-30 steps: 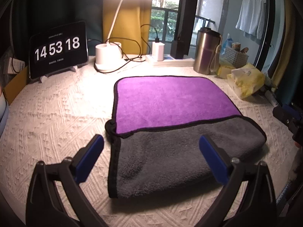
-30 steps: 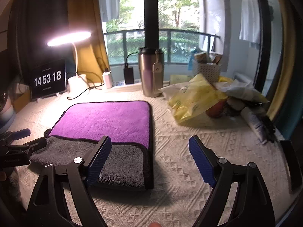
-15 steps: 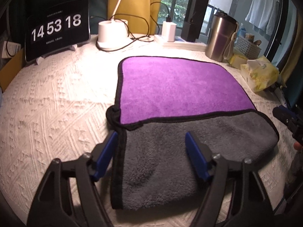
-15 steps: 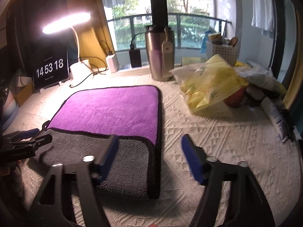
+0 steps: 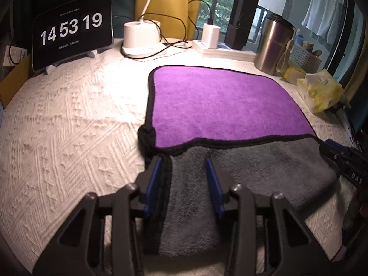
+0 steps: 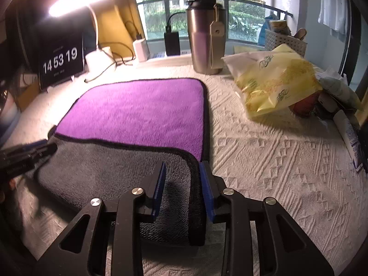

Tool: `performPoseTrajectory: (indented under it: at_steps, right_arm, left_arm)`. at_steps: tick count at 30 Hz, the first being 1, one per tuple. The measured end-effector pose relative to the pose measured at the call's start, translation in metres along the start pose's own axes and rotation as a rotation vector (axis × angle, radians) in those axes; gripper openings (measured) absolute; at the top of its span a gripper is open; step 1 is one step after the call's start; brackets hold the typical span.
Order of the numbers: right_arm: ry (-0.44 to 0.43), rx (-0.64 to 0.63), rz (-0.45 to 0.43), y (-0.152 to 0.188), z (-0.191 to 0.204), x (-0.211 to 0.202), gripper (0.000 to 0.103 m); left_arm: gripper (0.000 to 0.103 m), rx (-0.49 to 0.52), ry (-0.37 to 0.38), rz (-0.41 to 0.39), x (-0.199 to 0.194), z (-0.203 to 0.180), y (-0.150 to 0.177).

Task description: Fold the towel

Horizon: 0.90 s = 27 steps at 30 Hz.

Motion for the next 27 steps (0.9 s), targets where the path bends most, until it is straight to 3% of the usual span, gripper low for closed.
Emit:
performPoseTrajectory:
  at_steps: [3, 5, 7, 14, 27]
  right_arm:
    - [0.007, -0.007, 0.02, 0.004, 0.0, 0.003, 0.029]
    - [0.021, -0.009, 0.021, 0.005, -0.002, 0.003, 0.014]
    - [0.03, -0.013, 0.014, 0.005, -0.004, 0.001, 0.008]
    - [0.029, -0.052, 0.013, 0.004, 0.001, 0.0, 0.005]
    - [0.038, -0.054, -0.106, -0.021, 0.004, -0.029, 0.004]
  left_arm:
    - [0.033, 0.007, 0.001, 0.0, -0.001, 0.0, 0.0]
    - [0.028, 0.013, 0.0, -0.006, -0.002, -0.002, 0.0]
    - [0.02, 0.031, 0.009, -0.012, -0.004, -0.005, -0.001]
    - [0.015, 0.042, 0.018, -0.028, -0.011, -0.009, -0.003]
    - [0.013, 0.042, 0.049, -0.092, -0.031, -0.014, -0.02]
Point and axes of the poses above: each gripper's, at about its wrist camera, not at the fingertips, and x roughly the way its jaws point, z to its left, y to its underside, the point moved 10 cm from there along x, roughly the way its jaws point, and after that the axes turned 13 degrees about -z, right-handed, at the moved point
